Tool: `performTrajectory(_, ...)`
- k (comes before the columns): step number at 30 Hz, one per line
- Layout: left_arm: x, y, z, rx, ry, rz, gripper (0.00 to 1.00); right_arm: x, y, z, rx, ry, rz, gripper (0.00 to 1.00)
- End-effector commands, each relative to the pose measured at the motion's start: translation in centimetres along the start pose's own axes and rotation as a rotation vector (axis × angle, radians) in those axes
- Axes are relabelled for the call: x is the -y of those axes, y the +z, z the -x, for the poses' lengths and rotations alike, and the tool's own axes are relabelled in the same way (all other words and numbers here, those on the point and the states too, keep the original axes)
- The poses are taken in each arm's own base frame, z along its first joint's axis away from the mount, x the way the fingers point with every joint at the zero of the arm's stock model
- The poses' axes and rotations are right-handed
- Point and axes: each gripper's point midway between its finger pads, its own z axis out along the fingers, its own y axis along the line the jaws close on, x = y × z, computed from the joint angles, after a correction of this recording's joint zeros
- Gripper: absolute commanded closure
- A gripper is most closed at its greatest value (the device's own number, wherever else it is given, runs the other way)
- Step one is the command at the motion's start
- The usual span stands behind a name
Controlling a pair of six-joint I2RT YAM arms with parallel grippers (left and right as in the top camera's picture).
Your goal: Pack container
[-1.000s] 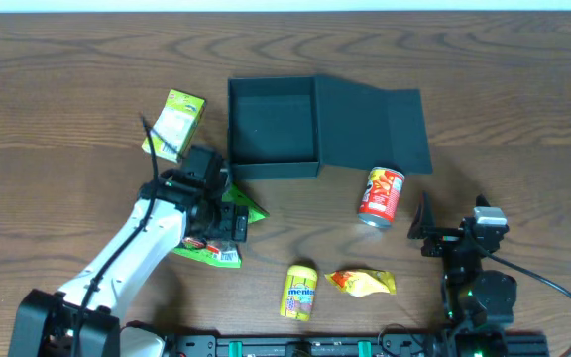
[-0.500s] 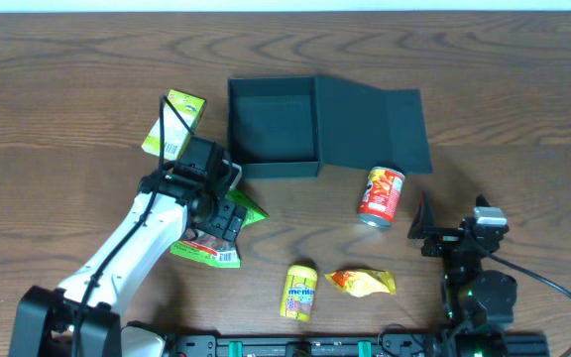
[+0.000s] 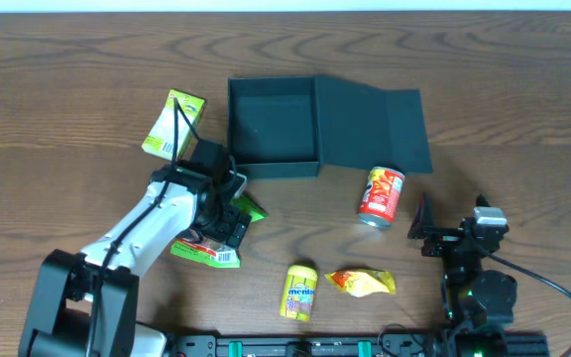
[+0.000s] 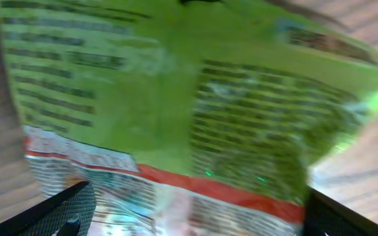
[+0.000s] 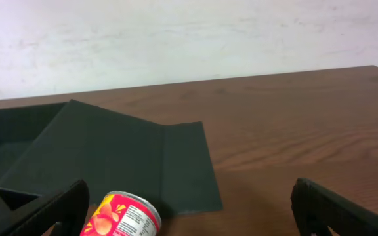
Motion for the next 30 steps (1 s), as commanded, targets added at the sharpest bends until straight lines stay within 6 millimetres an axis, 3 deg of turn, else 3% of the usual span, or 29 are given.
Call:
performTrajectory(1, -1.0, 0.3, 0.3, -0.008, -0.008, 0.053, 0.05, -0.2, 0.0, -0.2, -0.007, 0.006, 0.008, 0.01)
performTrajectory(14, -0.5, 2.8, -0.3, -0.064, -0.004, 0.001, 0.04, -0.2, 0.0, -0.2, -0.007, 0.006, 0.008, 0.01)
performTrajectory(16, -0.5, 2.7, -0.3, -0.063, -0.005, 0.001, 0.00, -0.2, 0.0, -0.2, -0.007, 0.006, 0.008, 0.01)
performTrajectory(17, -0.5, 2.7, -0.3, -0.063, -0.005, 0.001, 0.13, -0.2, 0.0, -0.2, -0.007, 0.006, 0.008, 0.01)
performTrajectory(20, -0.4, 2.6, -0.5, -0.072, -0.006, -0.001, 0.32, -0.2, 0.0, -0.2, -0.007, 0.006, 0.008, 0.01)
performTrajectory(30, -0.2, 1.2, -0.7, -0.114, -0.080, -0.001, 0.67, -0.2, 0.0, -0.2, -0.007, 0.006, 0.008, 0.01)
